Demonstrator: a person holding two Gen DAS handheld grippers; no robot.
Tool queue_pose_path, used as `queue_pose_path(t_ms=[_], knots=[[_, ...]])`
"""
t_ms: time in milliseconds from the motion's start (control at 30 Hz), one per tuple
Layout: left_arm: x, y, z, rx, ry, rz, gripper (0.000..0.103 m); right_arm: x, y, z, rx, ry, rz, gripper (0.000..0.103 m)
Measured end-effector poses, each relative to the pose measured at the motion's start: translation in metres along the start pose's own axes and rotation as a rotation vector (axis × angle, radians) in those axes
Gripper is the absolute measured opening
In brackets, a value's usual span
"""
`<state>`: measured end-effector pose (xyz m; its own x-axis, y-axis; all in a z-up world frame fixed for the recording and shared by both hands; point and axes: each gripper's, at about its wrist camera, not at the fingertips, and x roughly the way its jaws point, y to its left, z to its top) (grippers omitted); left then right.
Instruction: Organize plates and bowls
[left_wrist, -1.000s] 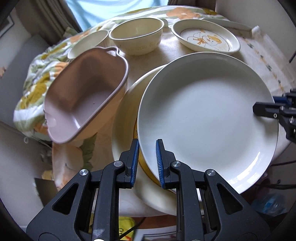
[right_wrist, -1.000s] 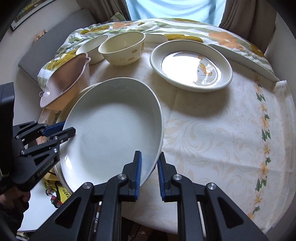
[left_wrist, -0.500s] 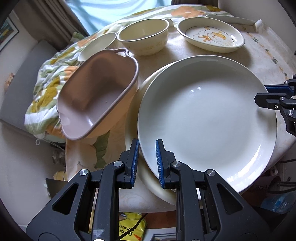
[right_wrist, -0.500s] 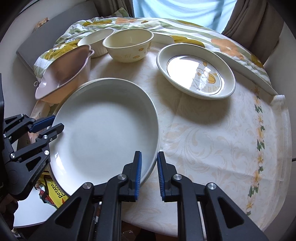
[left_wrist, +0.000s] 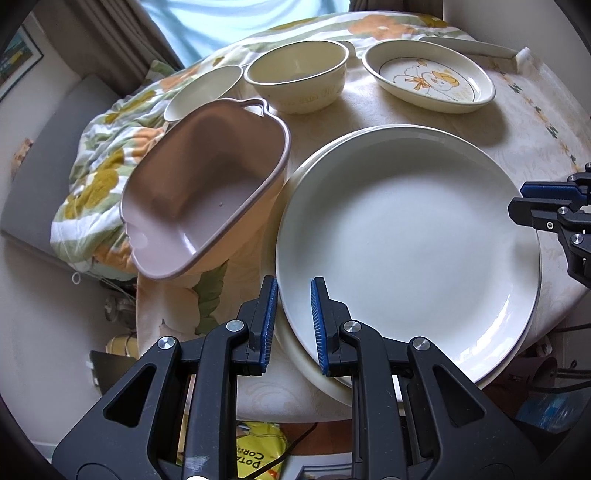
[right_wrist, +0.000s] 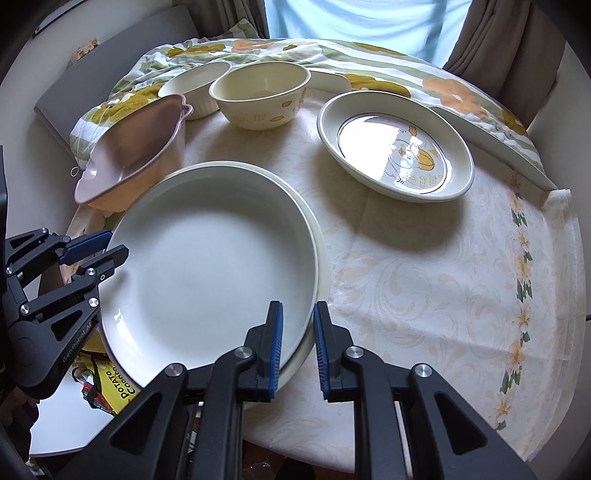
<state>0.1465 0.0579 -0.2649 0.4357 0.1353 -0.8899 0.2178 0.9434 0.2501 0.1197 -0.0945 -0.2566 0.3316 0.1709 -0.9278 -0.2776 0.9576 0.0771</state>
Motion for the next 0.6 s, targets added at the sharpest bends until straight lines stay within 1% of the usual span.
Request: queue_pose_path(t_ms=[100, 167, 267, 300, 333, 367, 400, 433, 467, 500, 533, 600], knots=[[-0.011, 0.002, 0.004, 0.002, -0.02, -0.004, 0.015, -0.004, -0.003, 0.0, 0.026, -0.002, 0.018, 0.015], [-0.027, 0.002, 0.009, 0.006, -0.051, 0.001, 0.015, -0.015, -0.007, 0.0, 0.054, -0.026, 0.032, 0.015], [-0.06, 0.005, 0.02, -0.007, -0.124, -0.005, 0.016, -0.04, -0.015, 0.0, 0.083, -0.073, 0.035, 0.015], [-0.073, 0.007, 0.024, -0.016, -0.16, -0.009, 0.017, -0.048, -0.018, 0.0, 0.092, -0.087, 0.03, 0.015], [-0.085, 0.009, 0.029, -0.025, -0.197, -0.017, 0.021, -0.06, -0.024, -0.001, 0.107, -0.11, 0.021, 0.015], [-0.098, 0.012, 0.034, -0.039, -0.235, -0.03, 0.036, -0.069, -0.028, -0.001, 0.119, -0.128, 0.018, 0.016], [-0.109, 0.014, 0.039, -0.055, -0.27, -0.045, 0.054, -0.081, -0.033, -0.002, 0.135, -0.154, 0.017, 0.025], [-0.118, 0.017, 0.043, -0.069, -0.304, -0.049, 0.102, -0.091, -0.038, -0.003, 0.151, -0.178, 0.018, 0.037], [-0.131, 0.019, 0.046, -0.087, -0.376, -0.046, 0.103, -0.1, -0.042, -0.004, 0.166, -0.199, 0.022, 0.067], [-0.138, 0.019, 0.049, -0.085, -0.407, -0.054, 0.103, -0.107, -0.046, -0.005, 0.181, -0.218, 0.026, 0.094], [-0.141, 0.019, 0.054, -0.076, -0.421, -0.075, 0.103, -0.118, -0.051, -0.007, 0.203, -0.251, 0.028, 0.098], [-0.139, 0.014, 0.069, -0.062, -0.401, -0.135, 0.103, -0.131, -0.06, -0.008, 0.238, -0.284, 0.018, 0.098]])
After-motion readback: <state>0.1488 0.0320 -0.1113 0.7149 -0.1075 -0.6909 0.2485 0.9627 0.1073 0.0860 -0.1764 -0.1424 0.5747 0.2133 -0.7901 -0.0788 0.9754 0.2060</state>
